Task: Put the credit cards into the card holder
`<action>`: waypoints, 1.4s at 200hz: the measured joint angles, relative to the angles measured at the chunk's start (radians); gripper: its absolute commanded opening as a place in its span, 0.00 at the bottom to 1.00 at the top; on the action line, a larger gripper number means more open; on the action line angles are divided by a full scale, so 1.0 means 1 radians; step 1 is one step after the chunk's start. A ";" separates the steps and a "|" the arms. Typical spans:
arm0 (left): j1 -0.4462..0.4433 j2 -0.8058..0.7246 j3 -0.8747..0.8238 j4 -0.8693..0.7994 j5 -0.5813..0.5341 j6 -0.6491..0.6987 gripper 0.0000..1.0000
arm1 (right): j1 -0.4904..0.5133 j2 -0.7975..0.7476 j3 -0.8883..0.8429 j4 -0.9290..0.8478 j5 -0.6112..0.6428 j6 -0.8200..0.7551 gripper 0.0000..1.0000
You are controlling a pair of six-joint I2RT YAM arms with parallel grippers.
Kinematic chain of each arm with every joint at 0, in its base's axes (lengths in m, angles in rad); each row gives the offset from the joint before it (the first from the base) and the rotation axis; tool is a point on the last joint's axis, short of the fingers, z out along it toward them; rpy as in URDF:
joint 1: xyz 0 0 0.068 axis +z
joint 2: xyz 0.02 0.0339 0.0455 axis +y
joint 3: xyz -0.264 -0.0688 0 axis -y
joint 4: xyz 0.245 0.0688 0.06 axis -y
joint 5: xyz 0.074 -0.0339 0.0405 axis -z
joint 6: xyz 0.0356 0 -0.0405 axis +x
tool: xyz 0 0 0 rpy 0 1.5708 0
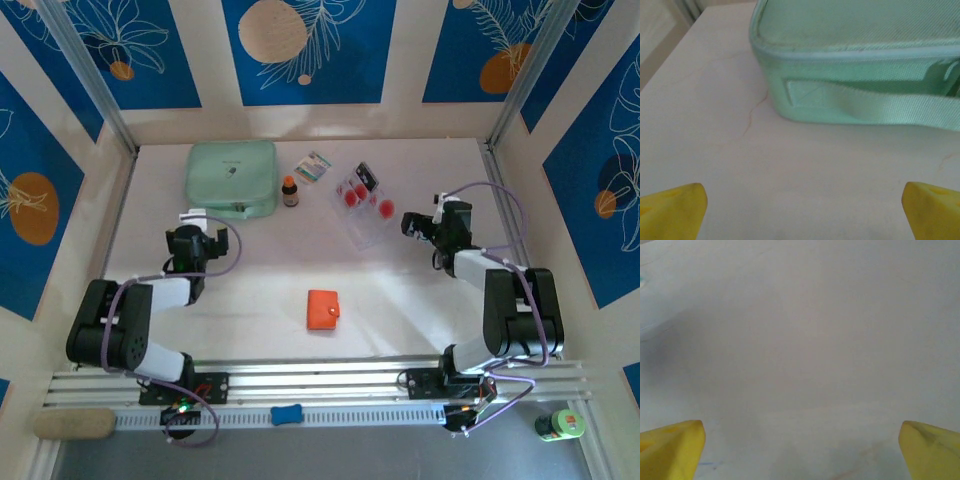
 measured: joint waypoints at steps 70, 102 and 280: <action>0.001 0.082 -0.057 0.186 0.077 0.043 1.00 | -0.015 0.010 -0.089 0.211 -0.088 -0.059 0.99; 0.003 0.082 -0.057 0.205 0.137 0.066 1.00 | -0.013 0.026 -0.207 0.384 -0.088 -0.063 0.99; 0.063 0.082 -0.039 0.180 0.284 0.071 1.00 | 0.006 0.042 -0.214 0.451 -0.040 -0.070 0.99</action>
